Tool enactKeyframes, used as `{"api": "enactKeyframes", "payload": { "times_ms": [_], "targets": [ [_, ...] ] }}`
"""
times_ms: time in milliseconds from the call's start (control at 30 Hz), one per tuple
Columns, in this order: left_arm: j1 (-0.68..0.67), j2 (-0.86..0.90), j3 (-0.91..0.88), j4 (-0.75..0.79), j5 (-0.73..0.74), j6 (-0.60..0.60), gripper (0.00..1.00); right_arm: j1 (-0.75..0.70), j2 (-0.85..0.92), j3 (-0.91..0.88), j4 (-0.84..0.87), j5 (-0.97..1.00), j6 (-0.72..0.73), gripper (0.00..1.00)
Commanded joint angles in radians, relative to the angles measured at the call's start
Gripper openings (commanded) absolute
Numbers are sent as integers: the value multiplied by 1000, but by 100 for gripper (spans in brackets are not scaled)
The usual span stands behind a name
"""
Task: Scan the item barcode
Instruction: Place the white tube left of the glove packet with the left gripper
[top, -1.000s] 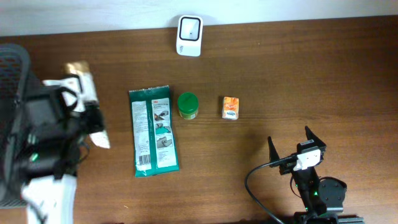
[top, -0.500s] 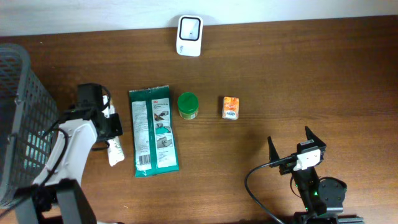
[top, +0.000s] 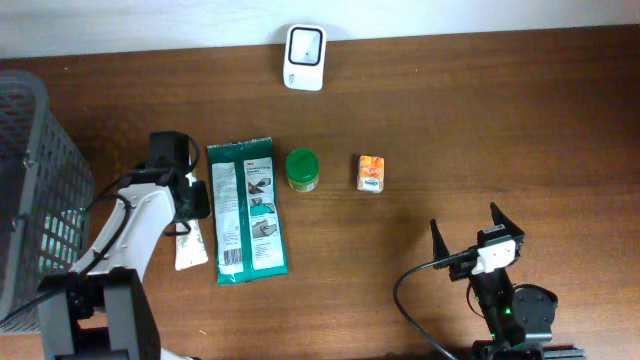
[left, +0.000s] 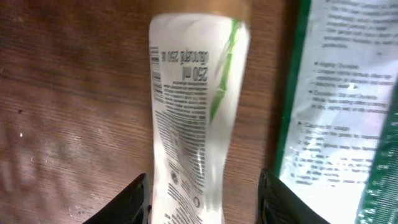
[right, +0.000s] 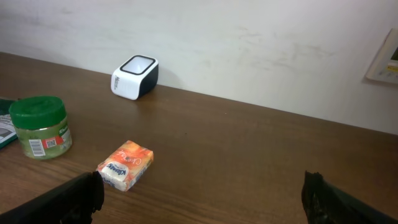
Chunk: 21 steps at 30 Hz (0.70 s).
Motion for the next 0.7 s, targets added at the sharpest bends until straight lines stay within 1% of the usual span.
{"api": "enactKeyframes", "payload": {
  "times_ms": [0,33,67,133,200,300,433,467,533,600,633,667],
  "targets": [
    [-5,-42,117,-39,24,-4,45,6,-7,-5,-5,-9,4,98],
    [-5,-64,152,-55,37,-4,45,6,-7,-5,-5,-9,4,99],
    [-5,-97,196,-70,41,-4,48,6,-7,-5,-5,-9,4,99],
    [-1,-156,267,-72,40,-4,60,6,-7,-5,-5,-9,4,98],
    [12,-205,332,-72,40,-4,67,6,-7,-5,-5,-9,4,98],
    [51,-283,434,-62,36,-4,65,6,-7,-5,-5,-9,4,98],
    [156,-373,479,-24,12,-5,63,6,-7,-5,-4,-9,4,98],
    [224,-405,479,-10,10,-5,63,6,-7,-5,-5,-9,4,98],
    [299,-422,479,-9,10,-5,63,6,-7,-5,-5,-9,4,98],
    [402,-425,479,-19,11,-5,64,6,-7,-5,-5,-9,4,98],
    [468,-418,479,-27,13,-11,65,6,-7,-5,-5,-9,4,98],
    [531,-404,479,-27,14,-41,69,6,-7,-5,-5,-9,4,98]
  ]
}}
